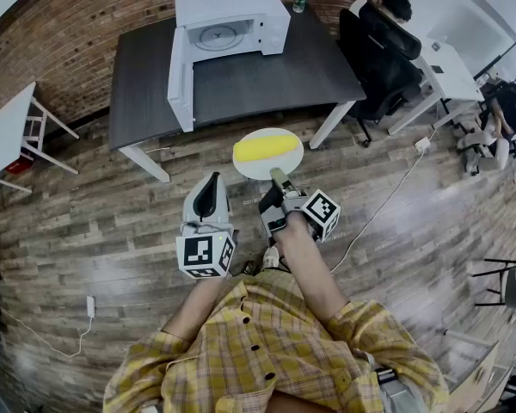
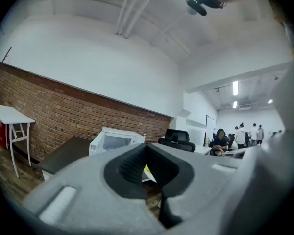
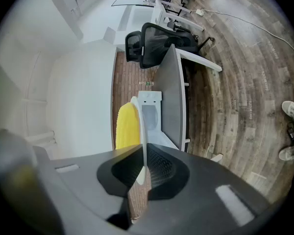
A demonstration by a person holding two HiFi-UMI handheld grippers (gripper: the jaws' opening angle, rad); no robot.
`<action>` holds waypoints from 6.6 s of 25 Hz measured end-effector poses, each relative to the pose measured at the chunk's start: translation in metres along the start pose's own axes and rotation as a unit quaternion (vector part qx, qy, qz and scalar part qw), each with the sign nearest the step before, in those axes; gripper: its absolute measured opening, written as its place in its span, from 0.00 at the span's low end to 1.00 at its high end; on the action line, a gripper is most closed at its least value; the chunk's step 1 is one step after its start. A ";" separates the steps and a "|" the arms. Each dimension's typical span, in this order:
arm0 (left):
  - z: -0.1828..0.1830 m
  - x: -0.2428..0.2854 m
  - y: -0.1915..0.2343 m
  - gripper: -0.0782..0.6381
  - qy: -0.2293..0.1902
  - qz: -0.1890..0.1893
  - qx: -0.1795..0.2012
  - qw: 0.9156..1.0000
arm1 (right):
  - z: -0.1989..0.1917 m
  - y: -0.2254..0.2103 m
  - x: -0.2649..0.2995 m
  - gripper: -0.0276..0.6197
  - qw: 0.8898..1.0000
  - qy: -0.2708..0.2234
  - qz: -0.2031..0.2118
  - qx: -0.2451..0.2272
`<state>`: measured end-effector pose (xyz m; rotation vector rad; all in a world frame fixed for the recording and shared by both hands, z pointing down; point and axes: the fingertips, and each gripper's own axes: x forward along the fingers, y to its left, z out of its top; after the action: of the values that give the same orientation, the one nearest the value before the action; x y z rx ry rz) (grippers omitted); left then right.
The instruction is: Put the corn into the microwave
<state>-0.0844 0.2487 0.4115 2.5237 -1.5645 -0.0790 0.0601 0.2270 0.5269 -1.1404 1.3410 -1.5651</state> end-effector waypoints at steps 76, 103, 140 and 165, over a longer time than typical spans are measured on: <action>-0.023 0.257 0.118 0.10 0.006 0.028 -0.023 0.999 | 0.086 0.035 0.268 0.08 0.998 0.058 0.013 -0.004; -0.015 0.368 0.181 0.10 0.038 -0.016 -0.031 0.999 | 0.106 0.048 0.402 0.08 1.000 0.018 0.002 -0.001; -0.046 0.471 0.205 0.10 0.067 0.073 -0.027 0.995 | 0.170 -0.043 0.576 0.08 0.997 0.075 -0.032 0.011; -0.066 0.493 0.221 0.10 0.095 0.073 -0.023 0.993 | 0.173 -0.094 0.637 0.08 0.991 0.074 -0.107 0.018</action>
<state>-0.0498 -0.2801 0.5363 2.2979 -1.6438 0.1375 0.0301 -0.4098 0.7214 -1.1983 1.3143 -1.8530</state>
